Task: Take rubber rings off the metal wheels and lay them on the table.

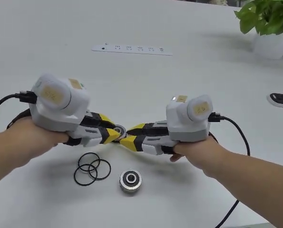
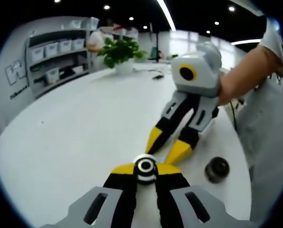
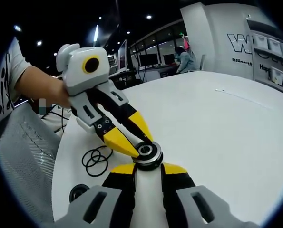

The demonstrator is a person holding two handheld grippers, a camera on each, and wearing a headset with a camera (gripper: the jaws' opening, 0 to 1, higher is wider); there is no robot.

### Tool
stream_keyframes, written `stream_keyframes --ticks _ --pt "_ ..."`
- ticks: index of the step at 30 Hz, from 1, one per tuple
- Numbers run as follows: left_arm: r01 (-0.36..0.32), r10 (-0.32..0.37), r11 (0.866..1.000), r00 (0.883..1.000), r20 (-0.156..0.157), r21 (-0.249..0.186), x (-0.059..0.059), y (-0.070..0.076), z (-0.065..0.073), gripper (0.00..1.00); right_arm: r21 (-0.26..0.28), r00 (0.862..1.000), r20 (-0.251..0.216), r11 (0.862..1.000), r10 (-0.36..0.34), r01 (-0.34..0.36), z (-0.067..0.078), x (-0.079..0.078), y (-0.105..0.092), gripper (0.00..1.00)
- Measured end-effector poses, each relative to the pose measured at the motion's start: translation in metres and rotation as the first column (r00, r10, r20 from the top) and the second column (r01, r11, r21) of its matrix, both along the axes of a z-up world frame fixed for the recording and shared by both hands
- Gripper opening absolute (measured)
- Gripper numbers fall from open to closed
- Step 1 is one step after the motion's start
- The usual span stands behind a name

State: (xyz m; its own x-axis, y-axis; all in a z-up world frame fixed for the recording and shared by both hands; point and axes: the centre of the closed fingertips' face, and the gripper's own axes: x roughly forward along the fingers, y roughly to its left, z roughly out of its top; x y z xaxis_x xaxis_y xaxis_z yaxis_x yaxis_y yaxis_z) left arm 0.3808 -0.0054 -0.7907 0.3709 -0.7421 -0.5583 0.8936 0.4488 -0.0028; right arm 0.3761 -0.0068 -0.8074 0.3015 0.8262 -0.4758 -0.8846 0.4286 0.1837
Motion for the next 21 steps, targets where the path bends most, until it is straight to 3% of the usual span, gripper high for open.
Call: stream_keyframes --ticks 1,16,19,21 --pt "0.011 -0.011 1.000 1.000 0.013 0.010 -0.0003 -0.0010 -0.0001 0.15 -0.001 1.000 -0.001 1.000 0.000 0.000 -0.0004 0.0001 -0.0001 0.17" --pt "-0.008 0.008 1.000 1.000 0.000 0.006 0.0008 -0.0006 -0.0002 0.13 0.006 1.000 -0.023 1.000 -0.006 0.006 -0.0009 -0.0006 -0.0009 0.14" --pt "-0.009 0.009 1.000 1.000 0.000 0.007 0.0006 -0.0005 -0.0001 0.13 0.007 0.999 -0.029 1.000 -0.014 0.014 -0.0011 -0.0002 -0.0025 0.10" --pt "-0.012 0.012 1.000 1.000 -0.003 0.005 0.0003 -0.0006 0.0000 0.13 0.007 0.999 -0.033 1.000 -0.022 0.022 -0.0012 0.0011 -0.0053 0.01"
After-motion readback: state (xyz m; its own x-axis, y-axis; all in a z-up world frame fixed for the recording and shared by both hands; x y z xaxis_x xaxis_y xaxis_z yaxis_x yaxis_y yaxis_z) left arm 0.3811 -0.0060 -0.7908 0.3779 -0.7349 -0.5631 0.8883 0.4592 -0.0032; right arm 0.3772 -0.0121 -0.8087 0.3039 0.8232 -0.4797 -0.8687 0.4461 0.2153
